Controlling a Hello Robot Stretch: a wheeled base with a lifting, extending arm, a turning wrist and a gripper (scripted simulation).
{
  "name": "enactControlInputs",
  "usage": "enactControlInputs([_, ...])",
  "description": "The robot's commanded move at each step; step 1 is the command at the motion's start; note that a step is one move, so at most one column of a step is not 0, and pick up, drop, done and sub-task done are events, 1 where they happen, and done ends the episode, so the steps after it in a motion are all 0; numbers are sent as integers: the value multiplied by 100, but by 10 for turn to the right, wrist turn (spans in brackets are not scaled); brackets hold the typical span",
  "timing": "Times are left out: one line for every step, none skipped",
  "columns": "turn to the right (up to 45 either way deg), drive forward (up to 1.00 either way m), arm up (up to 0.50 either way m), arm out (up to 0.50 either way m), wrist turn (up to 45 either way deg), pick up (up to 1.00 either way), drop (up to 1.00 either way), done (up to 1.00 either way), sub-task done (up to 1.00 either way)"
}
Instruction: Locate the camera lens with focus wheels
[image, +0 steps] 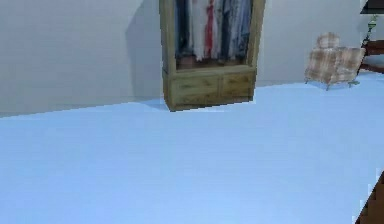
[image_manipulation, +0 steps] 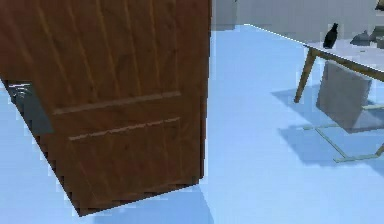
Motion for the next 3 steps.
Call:
enactControlInputs([0, 70, 0, 0, 0, 0, 0, 0, 0])
enactControlInputs([-450, 0, 0, 0, 0, 0, 0, 0, 0])
enactControlInputs([-270, 0, 0, 0, 0, 0, 0, 0, 0])
